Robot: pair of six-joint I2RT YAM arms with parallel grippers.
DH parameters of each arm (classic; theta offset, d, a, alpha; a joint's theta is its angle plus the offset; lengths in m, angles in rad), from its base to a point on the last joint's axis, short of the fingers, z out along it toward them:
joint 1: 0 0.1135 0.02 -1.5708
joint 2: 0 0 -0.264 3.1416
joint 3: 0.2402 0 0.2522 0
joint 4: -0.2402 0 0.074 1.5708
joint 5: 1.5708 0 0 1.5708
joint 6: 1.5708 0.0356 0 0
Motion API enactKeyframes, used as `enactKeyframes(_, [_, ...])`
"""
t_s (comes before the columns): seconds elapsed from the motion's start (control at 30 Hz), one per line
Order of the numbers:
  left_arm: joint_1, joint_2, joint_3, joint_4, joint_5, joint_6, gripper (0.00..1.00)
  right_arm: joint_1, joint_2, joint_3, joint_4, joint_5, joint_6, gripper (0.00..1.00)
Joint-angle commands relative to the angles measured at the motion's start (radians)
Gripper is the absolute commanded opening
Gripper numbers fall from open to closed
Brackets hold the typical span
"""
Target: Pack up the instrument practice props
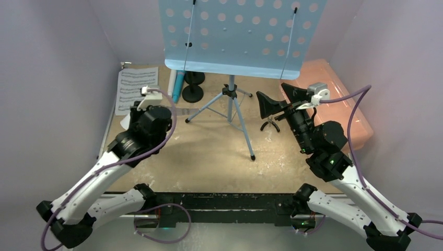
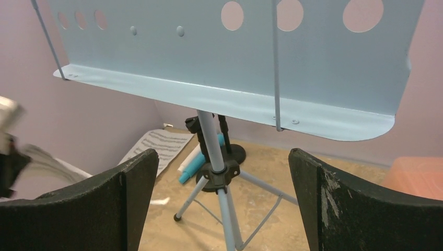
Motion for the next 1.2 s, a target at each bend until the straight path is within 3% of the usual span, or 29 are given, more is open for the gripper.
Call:
enactKeyframes(0.0, [0.197,0.054,-0.167,0.048,0.214,-0.005,0.00,0.000,-0.017,-0.006,0.050,-0.038,0.011,0.98])
enactKeyframes(0.07, [0.218,0.041,-0.215,0.111,0.238,0.019,0.00,-0.001,-0.015,-0.004,0.048,-0.052,0.010,0.98])
enactKeyframes(0.27, [0.350,0.154,-0.146,0.113,0.337,-0.029,0.00,-0.001,0.007,0.002,0.048,-0.107,0.012,0.98])
enactKeyframes(0.4, [0.536,0.212,-0.157,0.205,0.564,-0.071,0.00,-0.001,0.002,-0.006,0.054,-0.148,0.028,0.98])
enactKeyframes(0.53, [0.824,0.228,-0.187,0.329,0.950,-0.148,0.00,-0.001,-0.006,-0.035,0.077,-0.238,0.067,0.98])
enactKeyframes(0.6, [0.909,0.237,-0.183,0.375,1.075,-0.185,0.00,-0.001,0.000,-0.055,0.083,-0.268,0.091,0.98])
enactKeyframes(0.77, [1.030,0.319,-0.141,0.472,1.325,-0.295,0.00,-0.001,0.017,-0.130,0.124,-0.330,0.144,0.98])
enactKeyframes(1.17, [1.149,0.689,0.086,0.634,1.575,-0.478,0.00,-0.001,0.068,-0.432,0.408,-0.400,0.226,0.98])
